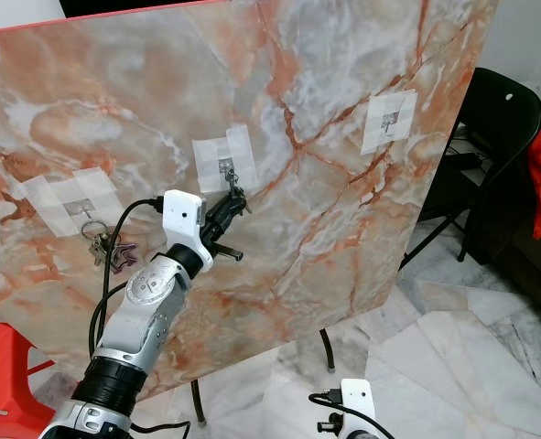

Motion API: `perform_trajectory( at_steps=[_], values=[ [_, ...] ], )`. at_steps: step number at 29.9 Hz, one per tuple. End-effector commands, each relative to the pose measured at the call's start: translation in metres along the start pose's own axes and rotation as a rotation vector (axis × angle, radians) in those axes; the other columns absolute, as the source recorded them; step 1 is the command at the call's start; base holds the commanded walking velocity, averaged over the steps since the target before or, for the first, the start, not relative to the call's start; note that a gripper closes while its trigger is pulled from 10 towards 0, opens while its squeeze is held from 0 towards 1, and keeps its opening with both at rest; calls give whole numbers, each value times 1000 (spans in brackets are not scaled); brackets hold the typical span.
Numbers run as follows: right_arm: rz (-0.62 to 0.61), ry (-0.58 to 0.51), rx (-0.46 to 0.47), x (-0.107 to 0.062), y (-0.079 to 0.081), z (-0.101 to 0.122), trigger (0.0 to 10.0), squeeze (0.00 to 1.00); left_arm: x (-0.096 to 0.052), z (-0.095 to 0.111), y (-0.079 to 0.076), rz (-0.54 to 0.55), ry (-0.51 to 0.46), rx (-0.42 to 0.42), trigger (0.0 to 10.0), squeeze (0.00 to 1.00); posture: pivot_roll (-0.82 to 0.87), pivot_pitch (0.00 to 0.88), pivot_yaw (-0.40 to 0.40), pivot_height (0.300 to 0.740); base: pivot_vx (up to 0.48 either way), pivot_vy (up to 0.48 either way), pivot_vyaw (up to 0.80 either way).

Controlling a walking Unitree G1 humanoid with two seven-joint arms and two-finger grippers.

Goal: Hang keys on a hook

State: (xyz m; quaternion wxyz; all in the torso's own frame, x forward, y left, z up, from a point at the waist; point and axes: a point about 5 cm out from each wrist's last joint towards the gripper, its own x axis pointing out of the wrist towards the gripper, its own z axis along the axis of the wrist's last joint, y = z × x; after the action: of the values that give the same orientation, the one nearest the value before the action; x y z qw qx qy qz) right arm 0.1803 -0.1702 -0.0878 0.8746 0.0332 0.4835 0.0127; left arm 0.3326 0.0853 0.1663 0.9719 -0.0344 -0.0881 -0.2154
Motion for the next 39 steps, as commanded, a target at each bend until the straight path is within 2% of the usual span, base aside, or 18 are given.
perform_trajectory(
  at_steps=[1,39],
  values=[
    [2,-2,3,0,1,2,10000,0,3,1,1,8,1,26,10000,0,-7,0,-9,740,0,0,0],
    [2,-3,6,0,1,2,10000,0,5,-3,5,49,17,-6,10000,0,-7,0,-10,740,0,0,0]
  ],
)
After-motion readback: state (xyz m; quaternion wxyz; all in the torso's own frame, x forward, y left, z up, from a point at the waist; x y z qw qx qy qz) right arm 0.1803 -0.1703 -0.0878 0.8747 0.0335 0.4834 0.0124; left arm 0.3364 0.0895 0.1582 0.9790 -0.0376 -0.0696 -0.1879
